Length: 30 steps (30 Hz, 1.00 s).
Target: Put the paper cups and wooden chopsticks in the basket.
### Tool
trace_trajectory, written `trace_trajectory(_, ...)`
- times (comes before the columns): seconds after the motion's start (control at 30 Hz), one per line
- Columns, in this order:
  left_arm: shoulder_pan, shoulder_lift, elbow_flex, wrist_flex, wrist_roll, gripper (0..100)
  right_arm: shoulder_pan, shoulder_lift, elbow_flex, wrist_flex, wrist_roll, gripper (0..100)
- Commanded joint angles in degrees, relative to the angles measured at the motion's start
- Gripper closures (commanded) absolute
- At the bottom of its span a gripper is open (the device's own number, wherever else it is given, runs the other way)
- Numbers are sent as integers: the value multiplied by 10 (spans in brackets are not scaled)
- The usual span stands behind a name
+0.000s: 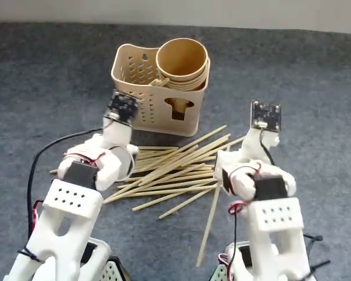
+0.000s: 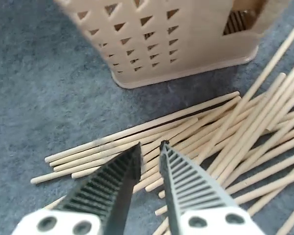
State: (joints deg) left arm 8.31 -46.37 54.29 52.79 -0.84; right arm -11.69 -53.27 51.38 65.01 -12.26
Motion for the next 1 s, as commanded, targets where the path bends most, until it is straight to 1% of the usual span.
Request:
trace_trajectory(0.0,-39,-15,-13,-19,33,922,-13,-76,-73,39,48,993)
trace_trajectory(0.13,-73,-15,-14,-25,67,920,-35,-103,-127,46,55,993)
trace_trajectory(0.3,-97,-15,-15,-25,92,919,-84,-103,-215,44,58,993)
trace_trajectory(0.47,-115,-15,-15,-26,105,919,-153,-103,-308,24,120,993)
trace_trajectory(0.6,-115,-15,-12,-39,105,919,-194,-102,-363,-73,169,993)
trace_trajectory(0.73,-115,-15,-12,-38,105,919,-237,-100,-365,-194,206,993)
trace_trajectory(0.8,-116,-15,-12,-38,105,919,-246,-81,-366,-251,221,993)
trace_trajectory(0.97,-116,-15,-12,-38,105,919,-245,7,-371,-386,223,993)
